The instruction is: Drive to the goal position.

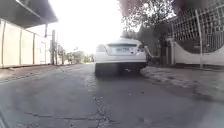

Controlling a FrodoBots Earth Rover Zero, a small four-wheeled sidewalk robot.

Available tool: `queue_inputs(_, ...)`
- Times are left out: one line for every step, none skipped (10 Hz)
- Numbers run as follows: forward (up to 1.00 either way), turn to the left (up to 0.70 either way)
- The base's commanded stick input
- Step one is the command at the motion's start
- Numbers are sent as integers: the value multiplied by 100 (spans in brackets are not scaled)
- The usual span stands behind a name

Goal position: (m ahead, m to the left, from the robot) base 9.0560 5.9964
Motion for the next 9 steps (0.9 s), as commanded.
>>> queue_inputs(58,-58)
queue_inputs(62,-42)
queue_inputs(81,-36)
queue_inputs(100,-40)
queue_inputs(97,-39)
queue_inputs(92,-37)
queue_inputs(87,-35)
queue_inputs(86,-34)
queue_inputs(85,-34)
